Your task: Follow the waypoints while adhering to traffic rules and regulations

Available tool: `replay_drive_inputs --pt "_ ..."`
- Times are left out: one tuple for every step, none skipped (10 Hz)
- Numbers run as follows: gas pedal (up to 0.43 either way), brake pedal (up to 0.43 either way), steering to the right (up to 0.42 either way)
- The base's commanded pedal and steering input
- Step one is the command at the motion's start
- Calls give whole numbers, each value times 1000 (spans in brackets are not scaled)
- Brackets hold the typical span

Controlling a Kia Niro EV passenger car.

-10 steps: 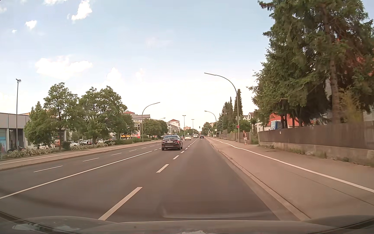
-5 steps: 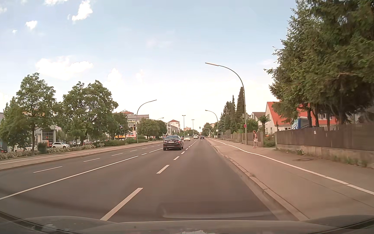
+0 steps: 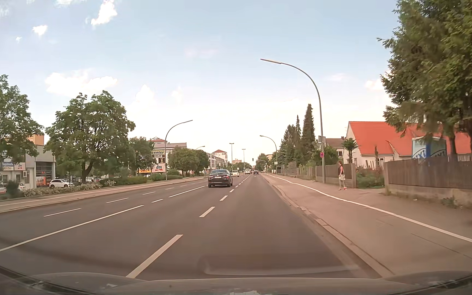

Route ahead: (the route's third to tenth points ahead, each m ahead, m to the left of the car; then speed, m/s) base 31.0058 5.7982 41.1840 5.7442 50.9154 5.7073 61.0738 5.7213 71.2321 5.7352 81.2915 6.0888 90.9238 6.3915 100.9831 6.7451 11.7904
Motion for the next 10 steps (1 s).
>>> replay_drive_inputs --pt "39 18 -3" --pt "39 18 -3" --pt "39 18 -2" --pt "39 18 -2" --pt "39 18 -1" --pt "39 18 -1" --pt "39 18 -1" --pt "39 18 -2" --pt "39 24 -2" --pt "39 18 -2"
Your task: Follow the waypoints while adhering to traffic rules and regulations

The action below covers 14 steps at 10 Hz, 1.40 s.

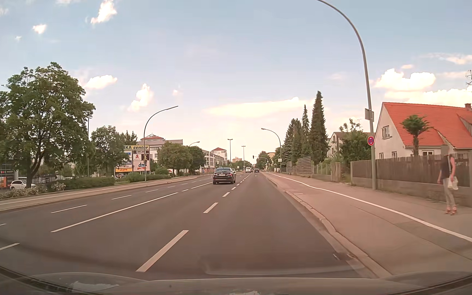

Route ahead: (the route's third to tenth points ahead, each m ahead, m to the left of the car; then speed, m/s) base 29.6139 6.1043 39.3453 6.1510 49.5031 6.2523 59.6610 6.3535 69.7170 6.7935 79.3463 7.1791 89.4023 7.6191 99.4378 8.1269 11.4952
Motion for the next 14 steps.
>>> replay_drive_inputs --pt "39 18 -2" --pt "39 18 -1" --pt "39 18 -1" --pt "39 18 -1" --pt "39 18 1" --pt "39 24 3" --pt "39 18 3" --pt "39 18 4" --pt "39 18 3" --pt "39 18 2" --pt "39 18 2" --pt "39 18 2" --pt "39 18 1" --pt "39 18 0"
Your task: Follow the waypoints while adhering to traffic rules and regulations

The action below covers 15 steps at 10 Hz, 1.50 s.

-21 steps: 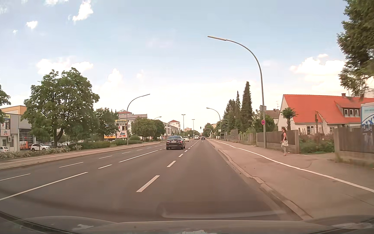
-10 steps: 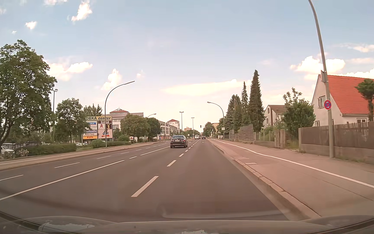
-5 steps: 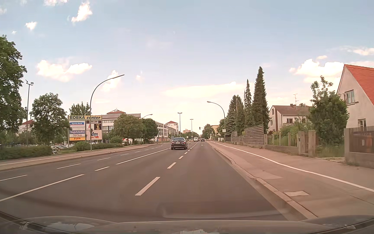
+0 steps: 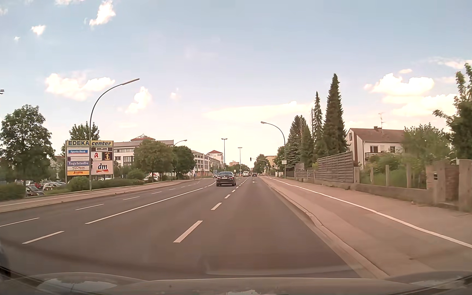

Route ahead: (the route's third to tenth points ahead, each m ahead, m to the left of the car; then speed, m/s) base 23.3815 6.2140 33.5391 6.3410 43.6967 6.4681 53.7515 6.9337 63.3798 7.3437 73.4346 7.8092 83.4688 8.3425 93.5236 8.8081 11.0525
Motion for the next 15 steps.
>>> replay_drive_inputs --pt "39 18 0" --pt "47 18 -1" --pt "59 18 -5" --pt "59 18 -5" --pt "59 18 -5" --pt "59 18 -5" --pt "59 18 -4" --pt "59 18 -3" --pt "59 18 -3" --pt "59 18 -3" --pt "59 18 -1" --pt "59 18 0" --pt "59 18 0" --pt "59 18 1" --pt "59 18 2"
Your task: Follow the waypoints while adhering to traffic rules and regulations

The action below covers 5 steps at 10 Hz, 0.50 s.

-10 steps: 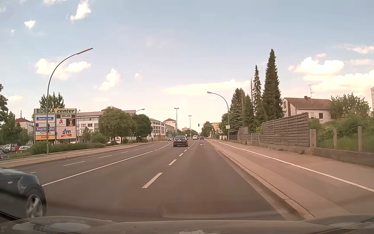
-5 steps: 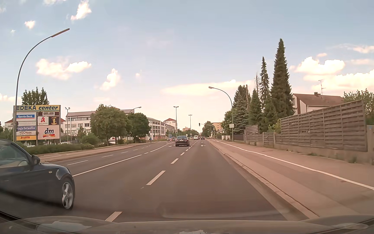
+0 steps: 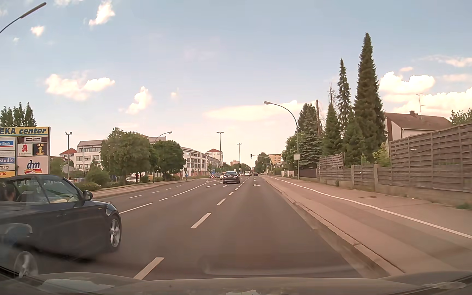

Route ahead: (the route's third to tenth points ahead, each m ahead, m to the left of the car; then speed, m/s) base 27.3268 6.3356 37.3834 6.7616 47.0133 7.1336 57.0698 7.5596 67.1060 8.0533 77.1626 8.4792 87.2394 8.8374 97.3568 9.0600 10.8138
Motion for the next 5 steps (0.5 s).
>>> replay_drive_inputs --pt "59 18 2" --pt "59 18 2" --pt "59 18 2" --pt "59 18 2" --pt "59 18 1"
